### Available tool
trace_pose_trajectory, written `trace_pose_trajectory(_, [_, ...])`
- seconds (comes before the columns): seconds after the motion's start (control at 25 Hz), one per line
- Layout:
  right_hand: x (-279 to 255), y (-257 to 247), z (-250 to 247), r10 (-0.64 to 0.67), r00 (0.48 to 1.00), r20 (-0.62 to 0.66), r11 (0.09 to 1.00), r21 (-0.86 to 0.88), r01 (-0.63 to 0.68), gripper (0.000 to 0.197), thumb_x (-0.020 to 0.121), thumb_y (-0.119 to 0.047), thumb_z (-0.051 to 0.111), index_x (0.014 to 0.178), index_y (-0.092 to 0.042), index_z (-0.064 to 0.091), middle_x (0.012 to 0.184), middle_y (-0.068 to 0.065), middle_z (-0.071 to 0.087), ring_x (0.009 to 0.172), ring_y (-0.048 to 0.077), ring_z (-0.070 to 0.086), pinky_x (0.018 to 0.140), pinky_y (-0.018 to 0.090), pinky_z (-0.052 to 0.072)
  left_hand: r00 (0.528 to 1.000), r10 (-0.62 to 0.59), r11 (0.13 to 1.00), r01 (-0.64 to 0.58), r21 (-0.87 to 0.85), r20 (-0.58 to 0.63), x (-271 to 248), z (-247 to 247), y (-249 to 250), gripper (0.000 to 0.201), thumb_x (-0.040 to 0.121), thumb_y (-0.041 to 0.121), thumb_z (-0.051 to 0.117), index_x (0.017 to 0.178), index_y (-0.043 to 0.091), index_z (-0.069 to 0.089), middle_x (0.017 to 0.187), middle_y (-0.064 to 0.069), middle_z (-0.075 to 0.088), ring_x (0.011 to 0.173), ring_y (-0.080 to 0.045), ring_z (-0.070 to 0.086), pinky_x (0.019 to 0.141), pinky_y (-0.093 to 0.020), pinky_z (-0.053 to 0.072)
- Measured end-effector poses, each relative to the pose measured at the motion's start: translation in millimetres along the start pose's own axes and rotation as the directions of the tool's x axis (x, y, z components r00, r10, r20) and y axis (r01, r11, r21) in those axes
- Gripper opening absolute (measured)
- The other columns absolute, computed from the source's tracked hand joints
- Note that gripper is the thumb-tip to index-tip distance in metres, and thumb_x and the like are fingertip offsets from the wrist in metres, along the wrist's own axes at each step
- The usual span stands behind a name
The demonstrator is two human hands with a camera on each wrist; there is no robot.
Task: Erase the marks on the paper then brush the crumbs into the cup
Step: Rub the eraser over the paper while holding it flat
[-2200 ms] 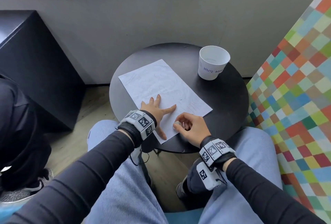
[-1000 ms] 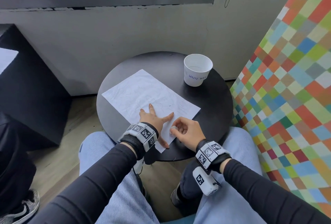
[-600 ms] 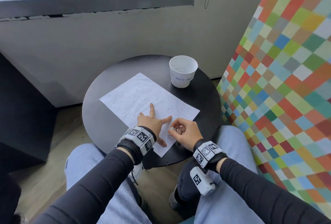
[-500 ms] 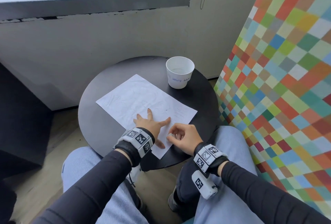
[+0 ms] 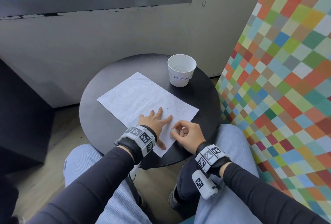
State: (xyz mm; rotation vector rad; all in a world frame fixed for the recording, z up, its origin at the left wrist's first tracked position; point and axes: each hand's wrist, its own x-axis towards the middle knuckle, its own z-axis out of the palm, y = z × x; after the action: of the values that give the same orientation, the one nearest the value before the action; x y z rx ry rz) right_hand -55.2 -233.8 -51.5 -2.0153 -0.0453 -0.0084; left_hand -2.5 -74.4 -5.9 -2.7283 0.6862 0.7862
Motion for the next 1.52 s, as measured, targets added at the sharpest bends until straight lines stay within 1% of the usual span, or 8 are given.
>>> trace_pose_trajectory(0.12, [0, -2, -3, -0.003, 0.998, 0.061, 1.0, -0.023, 0.005, 0.008, 0.074, -0.01, 0.072, 0.07, -0.014, 0.067, 0.052, -0.012, 0.052, 0.046, 0.006, 0.04, 0.053, 0.016, 0.038, 1.0, -0.004, 1.0, 0.004, -0.011, 0.005, -1, -2, 0, 0.124, 0.069, 0.066, 0.077, 0.155, 0.042, -0.01, 0.164, -0.007, -0.018, 0.152, -0.032, 0.002, 0.114, -0.057, 0.028])
trace_pose_trajectory(0.24, [4, 1, -5, 0.055, 0.996, -0.073, 0.998, -0.016, -0.056, 0.009, 0.076, -0.012, 0.071, 0.071, -0.016, 0.064, 0.047, -0.016, 0.05, 0.041, 0.008, 0.039, 0.053, 0.018, 0.041, 1.0, -0.005, 1.0, 0.005, -0.029, 0.016, -2, -4, 2, 0.124, 0.069, 0.065, 0.077, 0.154, 0.043, -0.01, 0.164, -0.007, -0.018, 0.152, -0.033, 0.001, 0.114, -0.059, 0.027])
trace_pose_trajectory(0.52, [15, -17, -33, -0.058, 0.986, 0.158, 0.978, -0.189, 0.088, 0.008, 0.078, -0.02, 0.069, 0.075, -0.019, 0.062, 0.065, -0.005, 0.061, 0.048, 0.011, 0.053, 0.057, 0.019, 0.045, 1.0, -0.013, 0.999, 0.013, -0.031, 0.0, 0, -4, 13, 0.119, 0.068, 0.07, 0.074, 0.154, 0.048, -0.006, 0.164, -0.009, -0.014, 0.15, -0.042, 0.006, 0.114, -0.056, 0.028])
trace_pose_trajectory(0.68, [10, -21, -46, -0.146, 0.914, 0.378, 0.811, -0.483, 0.33, 0.005, 0.085, -0.026, 0.059, 0.09, -0.024, 0.057, 0.069, -0.012, 0.051, 0.061, 0.008, 0.049, 0.064, 0.026, 0.045, 0.999, -0.01, 1.0, 0.01, 0.014, -0.03, 2, -7, 34, 0.106, 0.07, 0.073, 0.071, 0.153, 0.048, 0.011, 0.166, -0.007, -0.007, 0.144, -0.05, 0.019, 0.114, -0.055, 0.025])
trace_pose_trajectory(1.0, [9, -27, -70, -0.164, 0.921, 0.352, 0.633, -0.679, 0.372, 0.011, 0.093, -0.028, 0.046, 0.097, -0.02, 0.051, 0.093, -0.004, 0.06, 0.079, 0.025, 0.06, 0.064, 0.033, 0.045, 0.997, 0.007, 0.999, -0.004, 0.045, -0.075, 4, -5, 39, 0.106, 0.075, 0.073, 0.065, 0.155, 0.046, 0.001, 0.166, -0.004, -0.003, 0.14, -0.051, 0.026, 0.113, -0.055, 0.023])
trace_pose_trajectory(1.12, [5, -23, -63, -0.21, 0.887, 0.412, 0.512, -0.726, 0.459, 0.02, 0.095, -0.029, 0.045, 0.109, -0.019, 0.054, 0.101, -0.003, 0.062, 0.081, 0.025, 0.063, 0.061, 0.032, 0.042, 0.997, 0.01, 0.999, -0.007, 0.037, -0.079, 4, -4, 40, 0.103, 0.075, 0.072, 0.065, 0.154, 0.045, 0.005, 0.166, -0.003, -0.003, 0.142, -0.049, 0.023, 0.114, -0.058, 0.02])
trace_pose_trajectory(1.32, [-6, -9, -51, -0.16, 0.93, 0.33, 0.763, -0.557, 0.329, 0.014, 0.091, -0.03, 0.054, 0.103, -0.021, 0.055, 0.09, -0.009, 0.061, 0.079, 0.018, 0.06, 0.07, 0.034, 0.048, 0.997, 0.04, 0.999, -0.042, -0.023, -0.071, 6, 0, 36, 0.107, 0.077, 0.07, 0.066, 0.156, 0.043, -0.002, 0.166, -0.002, -0.008, 0.151, -0.036, 0.004, 0.117, -0.064, 0.012])
trace_pose_trajectory(1.52, [-1, -2, -48, -0.207, 0.932, 0.299, 0.847, -0.422, 0.323, 0.009, 0.085, -0.024, 0.062, 0.089, -0.02, 0.056, 0.069, -0.01, 0.054, 0.059, 0.01, 0.05, 0.064, 0.03, 0.048, 0.996, 0.045, 0.999, -0.046, -0.011, -0.077, 9, 0, 37, 0.113, 0.073, 0.071, 0.069, 0.156, 0.042, -0.002, 0.166, -0.004, -0.007, 0.15, -0.037, 0.009, 0.117, -0.056, 0.022])
